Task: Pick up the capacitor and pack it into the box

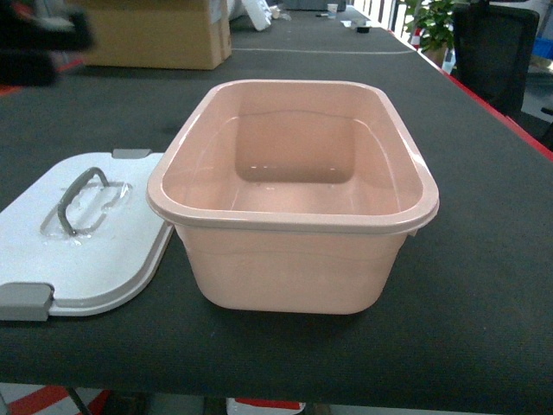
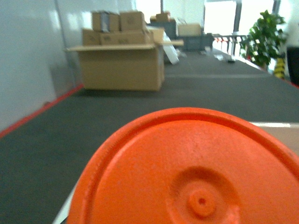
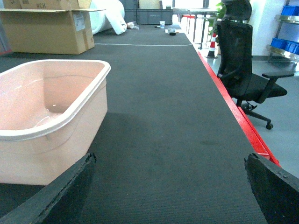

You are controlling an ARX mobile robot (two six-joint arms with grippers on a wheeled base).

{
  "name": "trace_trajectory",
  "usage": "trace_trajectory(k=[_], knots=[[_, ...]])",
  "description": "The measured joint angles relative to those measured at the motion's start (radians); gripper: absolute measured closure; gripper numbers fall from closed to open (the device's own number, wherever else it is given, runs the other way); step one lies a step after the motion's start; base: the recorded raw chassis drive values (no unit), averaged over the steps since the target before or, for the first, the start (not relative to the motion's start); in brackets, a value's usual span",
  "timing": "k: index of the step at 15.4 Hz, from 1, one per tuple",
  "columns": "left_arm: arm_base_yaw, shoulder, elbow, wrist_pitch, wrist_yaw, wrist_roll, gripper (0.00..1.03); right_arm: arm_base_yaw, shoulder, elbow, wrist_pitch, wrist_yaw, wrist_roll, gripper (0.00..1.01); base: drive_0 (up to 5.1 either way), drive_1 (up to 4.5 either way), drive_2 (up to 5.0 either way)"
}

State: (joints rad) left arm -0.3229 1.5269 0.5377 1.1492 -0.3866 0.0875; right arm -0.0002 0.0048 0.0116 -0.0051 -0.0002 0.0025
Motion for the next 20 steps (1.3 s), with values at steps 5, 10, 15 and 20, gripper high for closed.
trace_trajectory(k=[5,10,15,20], knots=[[-0.174,0.423,0.47,-0.182,0.037,-0.015,0.61,0.0,0.0,0.0,0.0,0.0,0.0,0.03,0.0,0.0,0.0],[-0.159,0.389,0.403,-0.157,0.023,-0.039,0.08,0.0,0.0,0.0,0.0,0.0,0.0,0.03,0.0,0.0,0.0],[0.09,-0.046,-0.054,-0.059,-0.022,-0.038,0.05,0.0,0.0,0.0,0.0,0.0,0.0,0.03,0.0,0.0,0.0],[0.157,-0.211,-0.244,-0.06,-0.044,-0.034,0.05,0.0,0.0,0.0,0.0,0.0,0.0,0.03,0.0,0.0,0.0]])
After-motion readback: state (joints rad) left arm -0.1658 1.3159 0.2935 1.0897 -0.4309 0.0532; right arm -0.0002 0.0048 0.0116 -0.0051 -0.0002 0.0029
